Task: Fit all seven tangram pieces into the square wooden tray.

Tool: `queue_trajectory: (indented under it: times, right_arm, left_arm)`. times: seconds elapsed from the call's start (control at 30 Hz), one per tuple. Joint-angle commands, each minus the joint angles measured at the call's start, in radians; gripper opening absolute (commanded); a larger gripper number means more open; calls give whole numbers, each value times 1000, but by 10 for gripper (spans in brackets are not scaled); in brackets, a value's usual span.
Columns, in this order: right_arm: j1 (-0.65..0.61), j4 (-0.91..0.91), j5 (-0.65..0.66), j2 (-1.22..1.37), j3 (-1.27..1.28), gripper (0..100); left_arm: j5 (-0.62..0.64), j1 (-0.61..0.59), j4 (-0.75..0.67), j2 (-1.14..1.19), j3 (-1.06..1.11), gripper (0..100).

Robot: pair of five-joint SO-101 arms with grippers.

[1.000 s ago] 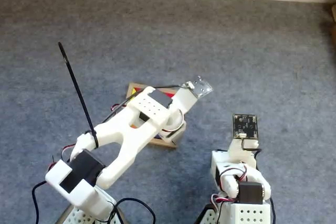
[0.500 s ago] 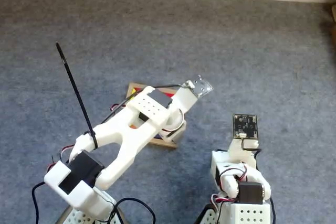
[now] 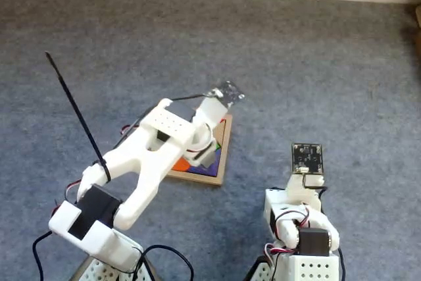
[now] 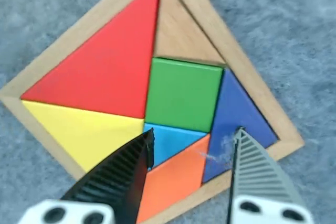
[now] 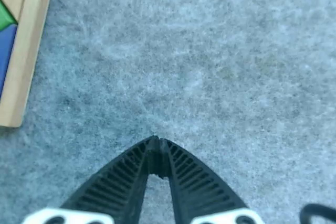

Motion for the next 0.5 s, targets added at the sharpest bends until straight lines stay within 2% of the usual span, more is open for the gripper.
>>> queue_trajectory:
  times: [0.0,0.3,0.47]
  right_arm:
    - [4,5,-5,-22,131,5]
    - [4,5,-5,-22,131,5]
    - [2,5,-5,-22,131,5]
  left_arm:
    - [-9,-38,-21,-41,-7,232]
    - [-11,-65,-55,110,-91,232]
    - [-8,-117,-12,163,-166,231]
